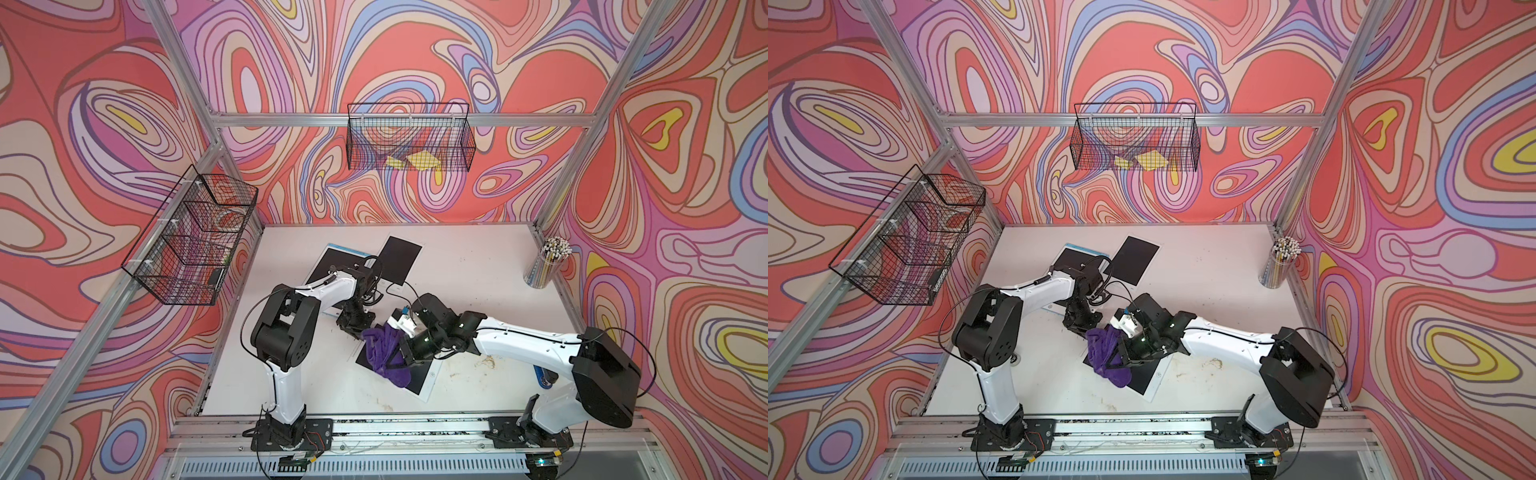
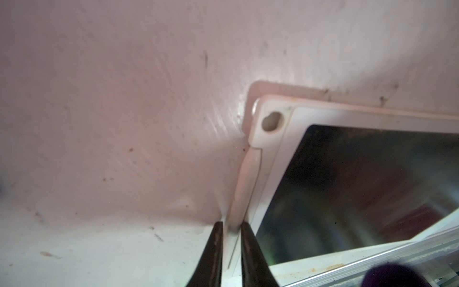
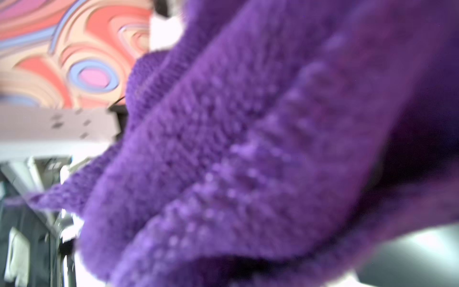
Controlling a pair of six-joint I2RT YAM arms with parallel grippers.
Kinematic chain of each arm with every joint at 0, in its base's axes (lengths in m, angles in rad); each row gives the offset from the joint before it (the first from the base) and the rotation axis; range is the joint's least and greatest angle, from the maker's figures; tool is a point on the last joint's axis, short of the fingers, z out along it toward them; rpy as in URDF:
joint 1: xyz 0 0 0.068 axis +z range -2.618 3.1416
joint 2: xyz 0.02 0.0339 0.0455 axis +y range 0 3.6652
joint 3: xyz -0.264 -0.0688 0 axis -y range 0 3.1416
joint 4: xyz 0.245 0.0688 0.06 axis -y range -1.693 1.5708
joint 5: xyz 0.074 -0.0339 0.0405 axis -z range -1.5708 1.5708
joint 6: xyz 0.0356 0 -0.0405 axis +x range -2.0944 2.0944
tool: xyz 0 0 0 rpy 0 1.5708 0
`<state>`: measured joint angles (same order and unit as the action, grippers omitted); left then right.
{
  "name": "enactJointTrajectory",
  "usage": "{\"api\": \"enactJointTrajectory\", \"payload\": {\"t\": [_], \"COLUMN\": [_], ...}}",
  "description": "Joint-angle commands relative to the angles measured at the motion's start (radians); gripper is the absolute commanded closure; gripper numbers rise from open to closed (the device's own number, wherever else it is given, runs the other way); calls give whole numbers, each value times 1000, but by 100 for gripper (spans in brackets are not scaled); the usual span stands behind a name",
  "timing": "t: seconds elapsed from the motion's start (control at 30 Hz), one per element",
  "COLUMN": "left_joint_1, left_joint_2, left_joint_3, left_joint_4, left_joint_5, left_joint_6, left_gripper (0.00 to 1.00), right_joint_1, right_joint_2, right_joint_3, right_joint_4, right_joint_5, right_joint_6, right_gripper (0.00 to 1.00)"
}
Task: Wipe the drawing tablet
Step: Wipe the dirt from the drawing tablet.
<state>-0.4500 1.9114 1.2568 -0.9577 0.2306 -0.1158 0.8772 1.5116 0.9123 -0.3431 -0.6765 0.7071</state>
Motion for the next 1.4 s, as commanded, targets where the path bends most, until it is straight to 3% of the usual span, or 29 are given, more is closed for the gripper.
{"api": "enactJointTrajectory", "payload": {"t": [0.0,0.27,0.47,0.57,0.67,0.87,1.0,1.37], "left_joint_1": [-4,-6,-6,-6,-6,-8,-10,-12], "left_joint_2": [7,8,10,11,11,12,11,15], "left_joint_3": [10,9,11,10,9,12,10,12], "left_joint_4": [5,5,4,4,5,4,5,4], "left_joint_5": [-6,-8,-11,-12,-12,-7,-8,-6], "left_joint_6": [4,5,4,5,5,5,5,5], "left_gripper": [82,82,82,82,82,82,82,82], "right_joint_1": [-32,-19,203,251,209,5,-81,-96], "right_joint_2": [4,103,240,238,166,24,3,283], "right_joint_3": [-64,-108,-34,13,38,-60,-69,94], "right_joint_4": [-128,-27,245,354,241,68,-26,24], "right_joint_5": [101,51,-183,-217,-158,-86,-17,40], "right_joint_6": [-54,-33,120,180,109,10,-56,-142], "right_gripper": [100,100,100,100,100,100,100,100]}}
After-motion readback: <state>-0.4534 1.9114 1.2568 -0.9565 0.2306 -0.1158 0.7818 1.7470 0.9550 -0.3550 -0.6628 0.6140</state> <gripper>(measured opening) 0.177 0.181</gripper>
